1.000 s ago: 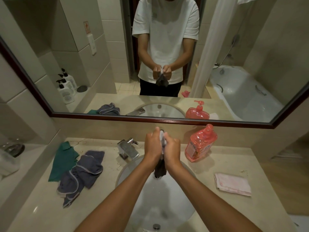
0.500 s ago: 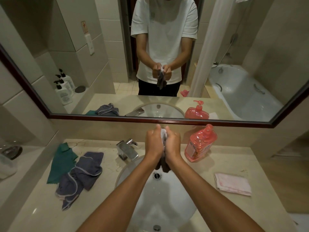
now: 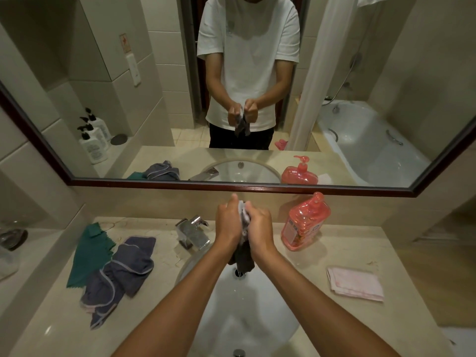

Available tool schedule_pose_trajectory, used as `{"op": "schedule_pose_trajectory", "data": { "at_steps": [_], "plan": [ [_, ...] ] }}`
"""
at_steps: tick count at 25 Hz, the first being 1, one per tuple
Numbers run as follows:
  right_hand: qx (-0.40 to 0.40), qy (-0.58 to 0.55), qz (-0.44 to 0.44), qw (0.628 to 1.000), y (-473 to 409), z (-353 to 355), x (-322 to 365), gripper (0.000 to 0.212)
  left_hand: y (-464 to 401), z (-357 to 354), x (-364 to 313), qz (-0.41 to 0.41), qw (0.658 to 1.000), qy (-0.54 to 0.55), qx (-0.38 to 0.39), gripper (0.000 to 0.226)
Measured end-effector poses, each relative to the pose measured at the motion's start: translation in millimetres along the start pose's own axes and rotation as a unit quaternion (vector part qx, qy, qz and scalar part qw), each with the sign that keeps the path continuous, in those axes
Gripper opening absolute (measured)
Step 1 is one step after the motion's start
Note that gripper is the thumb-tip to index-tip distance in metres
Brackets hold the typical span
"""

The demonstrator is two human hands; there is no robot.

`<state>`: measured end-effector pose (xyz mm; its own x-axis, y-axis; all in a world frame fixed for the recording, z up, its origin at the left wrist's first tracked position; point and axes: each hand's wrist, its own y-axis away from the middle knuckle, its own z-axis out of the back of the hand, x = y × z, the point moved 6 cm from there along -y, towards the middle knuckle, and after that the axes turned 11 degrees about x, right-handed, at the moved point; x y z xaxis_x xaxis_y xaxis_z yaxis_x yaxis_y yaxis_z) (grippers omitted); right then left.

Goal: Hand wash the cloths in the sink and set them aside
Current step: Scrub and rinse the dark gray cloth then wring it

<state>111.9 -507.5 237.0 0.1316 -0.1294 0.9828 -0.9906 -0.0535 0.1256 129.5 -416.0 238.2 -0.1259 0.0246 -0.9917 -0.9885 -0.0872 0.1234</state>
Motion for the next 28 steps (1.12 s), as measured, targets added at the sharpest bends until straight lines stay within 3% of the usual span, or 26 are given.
{"op": "schedule_pose_trajectory", "data": {
  "at_steps": [5, 8, 10, 13, 18, 22, 25, 28],
  "plan": [
    [-0.037, 0.054, 0.016, 0.998, -17.9, 17.6, 33.7, 0.053, 4.7, -8.7, 8.0, -0.016, 0.997, -0.039, 0.059, 0.058],
    [-0.017, 0.152, 0.02, 0.988, -14.1, 10.6, 28.3, 0.052, 3.6, -6.6, 3.5, -0.01, 0.998, -0.044, 0.033, 0.062],
    [-0.004, 0.16, 0.021, 0.987, -2.3, 3.6, 13.0, 0.05, 0.1, -1.1, 4.0, 0.016, 0.999, -0.045, 0.01, 0.062],
    [0.022, 0.137, 0.017, 0.99, 8.3, -0.5, -1.7, 0.048, 0.8, 2.0, 9.9, 0.042, 0.998, -0.035, 0.005, 0.063],
    [-0.04, 0.101, 0.015, 0.994, -15.2, 14.1, 17.4, 0.05, 8.7, -13.0, 9.7, 0.021, 0.998, -0.052, 0.037, 0.065],
    [0.033, 0.074, 0.015, 0.997, 1.5, -4.7, -14.7, 0.047, -2.3, 3.1, 7.0, 0.035, 0.999, 0.042, -0.001, 0.062],
    [0.044, -0.028, -0.032, 0.998, -0.8, -0.5, -27.7, 0.045, 1.4, 2.2, 13.2, 0.055, 0.983, 0.167, 0.049, 0.059],
    [0.026, -0.122, -0.036, 0.992, -11.6, 10.3, -17.3, 0.041, 5.7, -2.2, 12.1, 0.017, 0.971, 0.21, 0.115, 0.055]
  ]
}}
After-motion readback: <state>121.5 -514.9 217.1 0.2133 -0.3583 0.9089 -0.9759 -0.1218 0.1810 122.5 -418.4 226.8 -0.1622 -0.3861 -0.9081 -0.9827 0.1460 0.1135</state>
